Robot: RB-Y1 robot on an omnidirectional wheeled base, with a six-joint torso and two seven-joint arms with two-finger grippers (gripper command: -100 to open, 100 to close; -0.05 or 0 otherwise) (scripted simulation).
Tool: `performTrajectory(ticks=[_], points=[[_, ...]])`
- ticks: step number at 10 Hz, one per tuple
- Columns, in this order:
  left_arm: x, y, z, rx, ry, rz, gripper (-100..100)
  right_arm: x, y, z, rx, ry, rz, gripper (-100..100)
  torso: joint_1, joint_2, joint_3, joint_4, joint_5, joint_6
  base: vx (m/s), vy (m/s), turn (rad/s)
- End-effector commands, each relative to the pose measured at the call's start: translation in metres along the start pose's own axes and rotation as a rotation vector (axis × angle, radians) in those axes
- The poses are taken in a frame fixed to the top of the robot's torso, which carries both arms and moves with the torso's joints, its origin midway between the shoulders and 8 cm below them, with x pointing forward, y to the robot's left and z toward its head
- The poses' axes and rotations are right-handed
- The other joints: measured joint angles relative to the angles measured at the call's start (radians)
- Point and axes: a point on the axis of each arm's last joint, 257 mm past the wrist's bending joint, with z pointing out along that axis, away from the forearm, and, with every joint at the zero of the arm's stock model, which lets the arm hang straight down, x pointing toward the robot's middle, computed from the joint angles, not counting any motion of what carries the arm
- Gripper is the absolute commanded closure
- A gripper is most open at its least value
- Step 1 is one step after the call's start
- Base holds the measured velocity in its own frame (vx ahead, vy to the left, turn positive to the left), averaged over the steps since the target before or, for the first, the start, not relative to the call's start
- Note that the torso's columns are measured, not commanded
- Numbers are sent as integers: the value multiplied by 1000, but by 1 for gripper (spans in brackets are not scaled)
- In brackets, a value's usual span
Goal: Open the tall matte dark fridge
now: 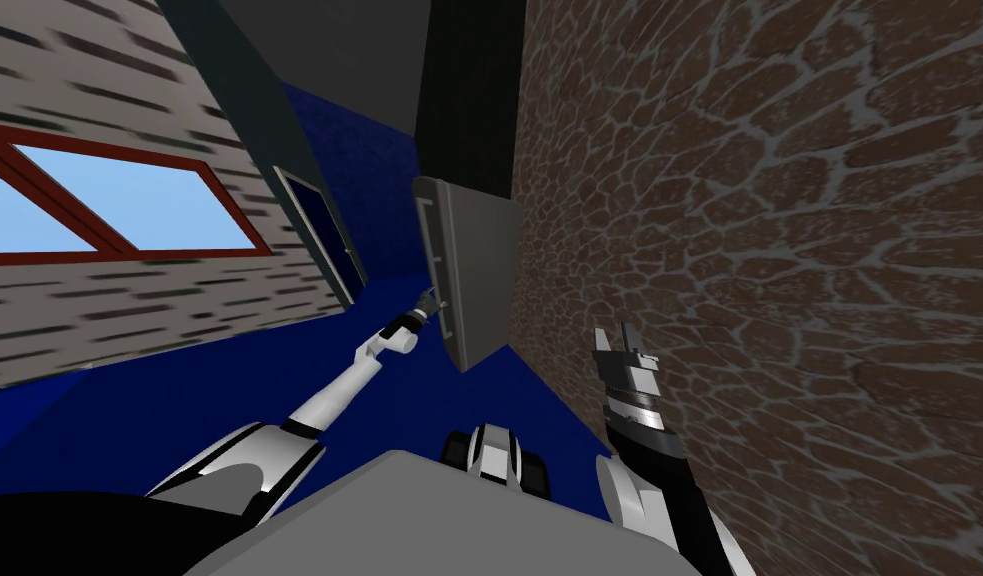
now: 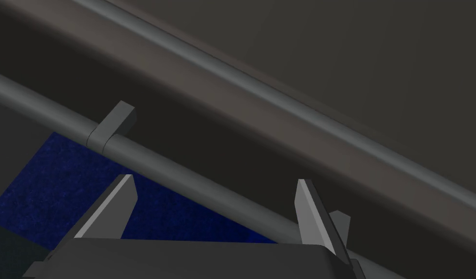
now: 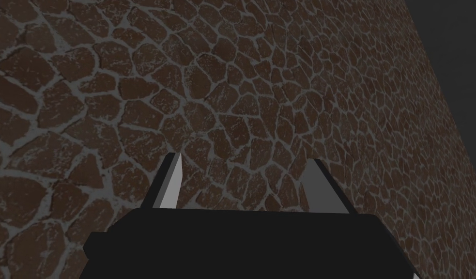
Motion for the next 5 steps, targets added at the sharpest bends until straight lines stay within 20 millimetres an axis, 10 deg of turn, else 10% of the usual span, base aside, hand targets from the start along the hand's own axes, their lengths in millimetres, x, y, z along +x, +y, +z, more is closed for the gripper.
performTrajectory(ticks=[1, 5], points=[[-29, -14, 12, -25, -57, -30, -100, 0, 0, 0, 0, 0, 0, 0, -1, -2, -1, -1, 0, 0, 78, -88, -13], [-86, -55, 30, -41, -175, -82, -100, 0, 0, 0, 0, 0, 0, 0, -2, -2, -1, -1, -1, 0, 88, -115, -20]])
